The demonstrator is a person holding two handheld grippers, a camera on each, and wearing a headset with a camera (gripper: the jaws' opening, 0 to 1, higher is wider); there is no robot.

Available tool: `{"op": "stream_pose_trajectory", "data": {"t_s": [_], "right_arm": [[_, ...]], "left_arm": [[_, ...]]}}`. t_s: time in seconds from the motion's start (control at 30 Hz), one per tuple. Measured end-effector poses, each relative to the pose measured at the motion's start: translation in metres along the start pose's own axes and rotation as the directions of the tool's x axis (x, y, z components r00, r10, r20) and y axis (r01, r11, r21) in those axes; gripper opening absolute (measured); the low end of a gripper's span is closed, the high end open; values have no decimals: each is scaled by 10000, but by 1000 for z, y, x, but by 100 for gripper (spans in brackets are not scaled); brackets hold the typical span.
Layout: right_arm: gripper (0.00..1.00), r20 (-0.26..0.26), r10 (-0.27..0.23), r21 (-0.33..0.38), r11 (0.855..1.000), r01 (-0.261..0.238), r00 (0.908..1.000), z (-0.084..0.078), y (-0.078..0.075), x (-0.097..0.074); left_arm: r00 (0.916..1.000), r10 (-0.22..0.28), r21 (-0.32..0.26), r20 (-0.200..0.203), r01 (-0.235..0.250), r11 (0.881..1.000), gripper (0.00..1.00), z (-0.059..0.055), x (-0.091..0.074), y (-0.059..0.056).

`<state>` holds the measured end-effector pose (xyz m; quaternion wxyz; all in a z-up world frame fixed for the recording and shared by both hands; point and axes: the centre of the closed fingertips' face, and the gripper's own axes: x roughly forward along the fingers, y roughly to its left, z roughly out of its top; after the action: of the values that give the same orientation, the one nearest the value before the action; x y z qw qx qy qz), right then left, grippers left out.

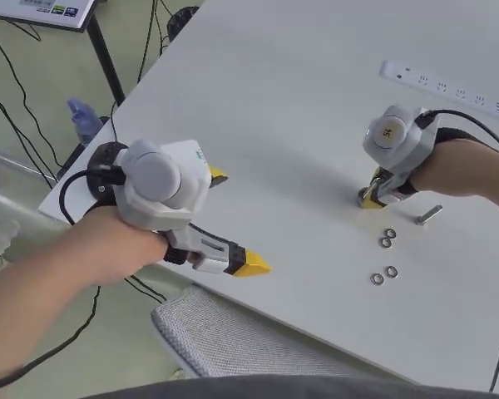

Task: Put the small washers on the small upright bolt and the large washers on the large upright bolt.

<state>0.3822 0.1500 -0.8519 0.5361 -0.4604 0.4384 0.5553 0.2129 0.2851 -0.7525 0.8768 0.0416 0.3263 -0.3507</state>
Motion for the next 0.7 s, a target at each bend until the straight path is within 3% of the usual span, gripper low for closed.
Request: {"op": "stream_pose_trajectory", "data": {"t_s": [0.4, 0.7], "right_arm": [[38, 305, 9, 181, 9998, -14, 9995, 0, 0, -11], [41, 885, -212, 443, 9989, 174, 9959, 4, -1, -41]], "left_arm": [[9999, 78, 183, 154, -81, 9998, 92, 9, -1, -2], [9990, 416, 314, 170, -422, 9986, 94, 17, 1, 6]]}}
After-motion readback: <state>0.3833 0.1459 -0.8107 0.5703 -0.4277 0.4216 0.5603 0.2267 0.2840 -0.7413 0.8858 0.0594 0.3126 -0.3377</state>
